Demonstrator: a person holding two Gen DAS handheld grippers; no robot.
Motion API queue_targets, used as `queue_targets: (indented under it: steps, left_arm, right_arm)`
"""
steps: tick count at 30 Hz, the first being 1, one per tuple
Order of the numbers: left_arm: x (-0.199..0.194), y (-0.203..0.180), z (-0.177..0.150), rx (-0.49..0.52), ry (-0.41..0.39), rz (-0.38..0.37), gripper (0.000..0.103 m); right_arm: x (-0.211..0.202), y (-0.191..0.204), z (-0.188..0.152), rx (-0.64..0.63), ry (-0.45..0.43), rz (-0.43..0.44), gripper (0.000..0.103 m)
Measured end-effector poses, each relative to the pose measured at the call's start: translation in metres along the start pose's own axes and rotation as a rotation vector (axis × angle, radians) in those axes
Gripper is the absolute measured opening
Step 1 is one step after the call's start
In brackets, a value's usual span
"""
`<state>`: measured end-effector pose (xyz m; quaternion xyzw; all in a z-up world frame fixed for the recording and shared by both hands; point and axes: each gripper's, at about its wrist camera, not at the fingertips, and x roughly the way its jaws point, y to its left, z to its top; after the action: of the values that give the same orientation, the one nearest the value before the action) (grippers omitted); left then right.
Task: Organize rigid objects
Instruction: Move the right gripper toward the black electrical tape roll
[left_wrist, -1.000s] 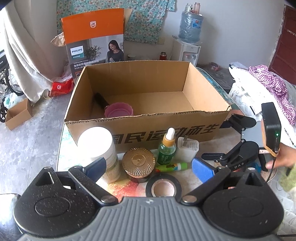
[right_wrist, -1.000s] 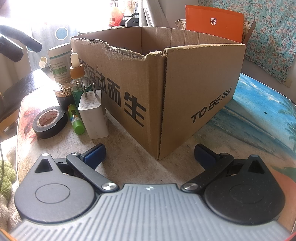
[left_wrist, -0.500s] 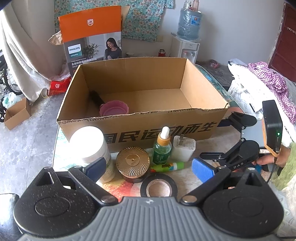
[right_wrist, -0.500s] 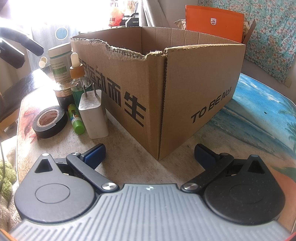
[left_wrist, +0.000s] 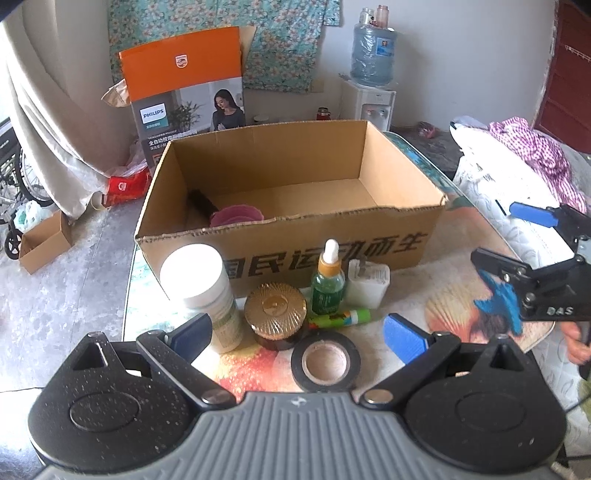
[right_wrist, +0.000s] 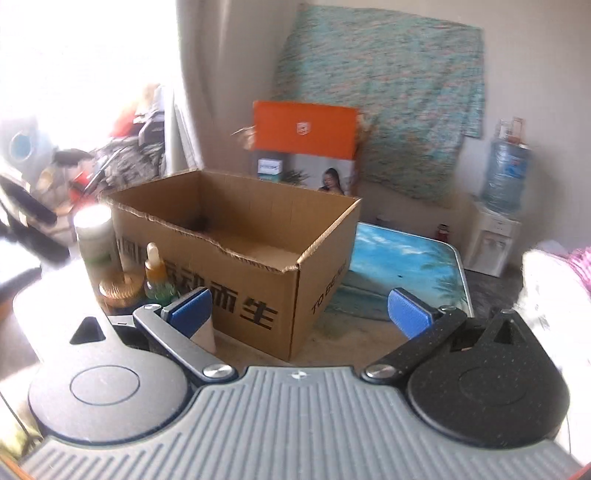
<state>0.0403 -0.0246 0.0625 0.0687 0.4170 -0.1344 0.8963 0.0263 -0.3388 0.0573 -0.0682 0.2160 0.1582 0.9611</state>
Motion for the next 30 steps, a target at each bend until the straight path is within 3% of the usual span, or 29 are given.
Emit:
queue_targets:
  steps: [3, 10, 17, 30]
  left_arm:
    - [0.003, -0.003, -0.010, 0.016, 0.015, 0.009, 0.100]
    - [0.026, -0.013, -0.039, 0.074, 0.070, 0.019, 0.100]
    - [0.047, -0.018, -0.050, 0.100, 0.095, -0.003, 0.100]
    - [0.060, -0.023, -0.054, 0.138, 0.105, -0.005, 0.100]
  right_arm:
    - [-0.006, 0.014, 0.005, 0.061, 0.082, 0.032, 0.102]
    - [-0.002, 0.041, 0.005, 0.192, 0.202, 0.009, 0.102]
    - [0.004, 0.056, 0.009, 0.200, 0.225, -0.024, 0.102]
    - [0.026, 0.052, 0.001, 0.334, 0.258, 0.088, 0.102]
